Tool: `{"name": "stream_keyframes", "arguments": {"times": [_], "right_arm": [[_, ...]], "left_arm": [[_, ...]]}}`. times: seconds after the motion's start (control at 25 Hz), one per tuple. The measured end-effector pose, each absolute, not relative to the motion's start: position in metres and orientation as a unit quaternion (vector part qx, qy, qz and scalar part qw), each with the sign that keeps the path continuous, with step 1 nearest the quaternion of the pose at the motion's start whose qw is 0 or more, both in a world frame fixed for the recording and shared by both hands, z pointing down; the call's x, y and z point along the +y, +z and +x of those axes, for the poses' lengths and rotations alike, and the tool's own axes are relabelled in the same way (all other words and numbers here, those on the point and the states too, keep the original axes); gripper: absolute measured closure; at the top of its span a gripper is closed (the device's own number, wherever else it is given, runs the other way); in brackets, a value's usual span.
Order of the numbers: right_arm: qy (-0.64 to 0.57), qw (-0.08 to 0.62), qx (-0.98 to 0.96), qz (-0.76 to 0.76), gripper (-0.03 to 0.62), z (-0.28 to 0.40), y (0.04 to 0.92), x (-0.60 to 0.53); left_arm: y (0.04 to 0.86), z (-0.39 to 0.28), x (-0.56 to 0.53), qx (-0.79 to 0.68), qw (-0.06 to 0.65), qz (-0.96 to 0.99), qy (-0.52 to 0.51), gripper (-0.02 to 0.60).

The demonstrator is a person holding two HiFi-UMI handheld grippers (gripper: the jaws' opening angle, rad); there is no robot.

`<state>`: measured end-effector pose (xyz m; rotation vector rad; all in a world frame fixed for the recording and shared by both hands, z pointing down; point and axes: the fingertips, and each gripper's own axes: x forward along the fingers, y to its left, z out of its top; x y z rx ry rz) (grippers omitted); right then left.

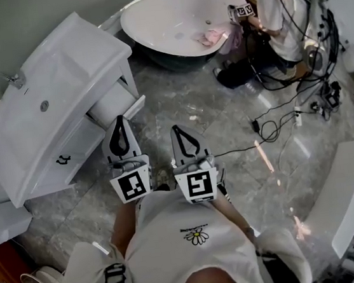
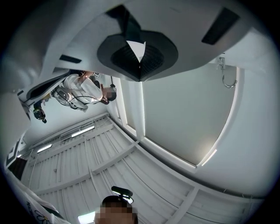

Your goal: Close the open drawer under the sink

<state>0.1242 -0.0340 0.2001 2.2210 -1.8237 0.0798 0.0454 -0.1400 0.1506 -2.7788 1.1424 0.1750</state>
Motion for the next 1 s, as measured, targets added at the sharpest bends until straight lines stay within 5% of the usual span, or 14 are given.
{"name": "stream_keyframes", "arguments": {"times": [1.0], "right_arm": [[0.026,0.119,-0.645,0.754,0.565,0.157,0.205,-0.032]], "left_arm": [[0.157,0.050,-0.135,0.422,0.066,-0.903,0.042,0.560]]}}
